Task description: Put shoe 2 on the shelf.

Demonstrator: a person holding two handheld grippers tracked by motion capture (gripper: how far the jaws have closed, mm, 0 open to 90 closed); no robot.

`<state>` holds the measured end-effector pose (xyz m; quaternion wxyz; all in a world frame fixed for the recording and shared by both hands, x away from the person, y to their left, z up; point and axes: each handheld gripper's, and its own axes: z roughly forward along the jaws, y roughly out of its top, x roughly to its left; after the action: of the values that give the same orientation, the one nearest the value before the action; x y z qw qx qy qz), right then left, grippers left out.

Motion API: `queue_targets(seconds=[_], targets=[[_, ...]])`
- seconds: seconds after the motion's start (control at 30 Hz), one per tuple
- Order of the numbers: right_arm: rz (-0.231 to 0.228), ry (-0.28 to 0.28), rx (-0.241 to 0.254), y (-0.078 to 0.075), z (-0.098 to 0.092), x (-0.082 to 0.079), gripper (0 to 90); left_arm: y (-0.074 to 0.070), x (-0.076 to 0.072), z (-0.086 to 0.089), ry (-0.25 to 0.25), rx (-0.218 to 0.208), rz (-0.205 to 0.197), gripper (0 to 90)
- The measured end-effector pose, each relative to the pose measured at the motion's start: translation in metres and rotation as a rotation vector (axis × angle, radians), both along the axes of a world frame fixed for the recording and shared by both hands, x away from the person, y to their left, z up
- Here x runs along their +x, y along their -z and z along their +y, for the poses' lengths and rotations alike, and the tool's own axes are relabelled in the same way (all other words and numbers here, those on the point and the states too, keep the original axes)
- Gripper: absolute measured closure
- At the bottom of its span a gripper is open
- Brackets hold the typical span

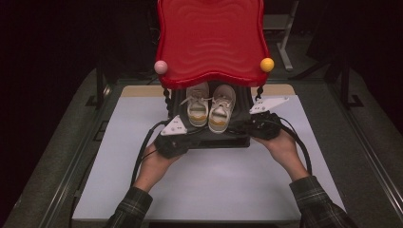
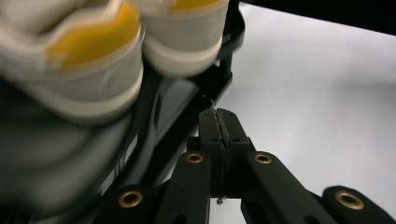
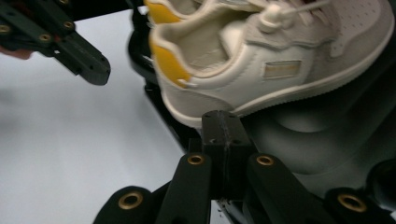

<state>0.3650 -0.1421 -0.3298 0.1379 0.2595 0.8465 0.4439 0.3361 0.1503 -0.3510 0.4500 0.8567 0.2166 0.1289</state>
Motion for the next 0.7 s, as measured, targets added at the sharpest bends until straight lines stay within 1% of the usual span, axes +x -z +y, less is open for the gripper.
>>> queue_targets(seconds=[0.07, 0.1, 0.17, 0.3, 0.37, 0.43, 0.47, 0.53, 0.57, 0.6, 0.7], targets=[[-0.002, 0.022, -0.004, 0.002, 0.002, 0.003, 89.6, -0.004, 0.005, -0.01, 0.01, 0.019, -0.029, 90.0], [0.001, 0.034, 0.001, 0.002, 0.002, 0.005, 89.6, -0.005, 0.008, -0.014, 0.013, 0.028, -0.04, 90.0], [-0.001, 0.05, 0.005, 0.002, 0.003, 0.007, 89.6, -0.007, 0.012, -0.021, 0.005, 0.02, -0.062, 90.0], [0.005, 0.075, 0.0, 0.003, 0.005, 0.009, 89.6, -0.01, 0.018, -0.027, -0.001, 0.01, -0.086, 90.0], [0.004, 0.085, 0.0, 0.003, 0.007, 0.009, 89.6, -0.01, 0.02, -0.029, -0.001, 0.008, -0.089, 90.0], [-0.002, 0.101, -0.002, 0.003, 0.01, 0.011, 89.6, -0.011, 0.021, -0.029, 0.013, 0.002, -0.094, 90.0], [0.0, 0.102, 0.003, 0.002, 0.011, 0.011, 89.6, -0.011, 0.021, -0.029, 0.014, 0.016, -0.099, 90.0], [-0.008, 0.11, 0.003, 0.002, 0.013, 0.012, 89.7, -0.01, 0.022, -0.03, 0.01, 0.018, -0.105, 90.0], [-0.013, 0.113, 0.002, 0.001, 0.014, 0.012, 89.7, -0.01, 0.023, -0.03, 0.008, 0.016, -0.108, 90.0], [-0.021, 0.116, -0.004, 0.001, 0.015, 0.013, 89.7, -0.01, 0.025, -0.03, 0.008, 0.022, -0.112, 90.0], [-0.037, 0.139, -0.02, -0.001, 0.018, 0.014, 89.7, -0.008, 0.028, -0.031, -0.002, 0.013, -0.114, 90.0]])
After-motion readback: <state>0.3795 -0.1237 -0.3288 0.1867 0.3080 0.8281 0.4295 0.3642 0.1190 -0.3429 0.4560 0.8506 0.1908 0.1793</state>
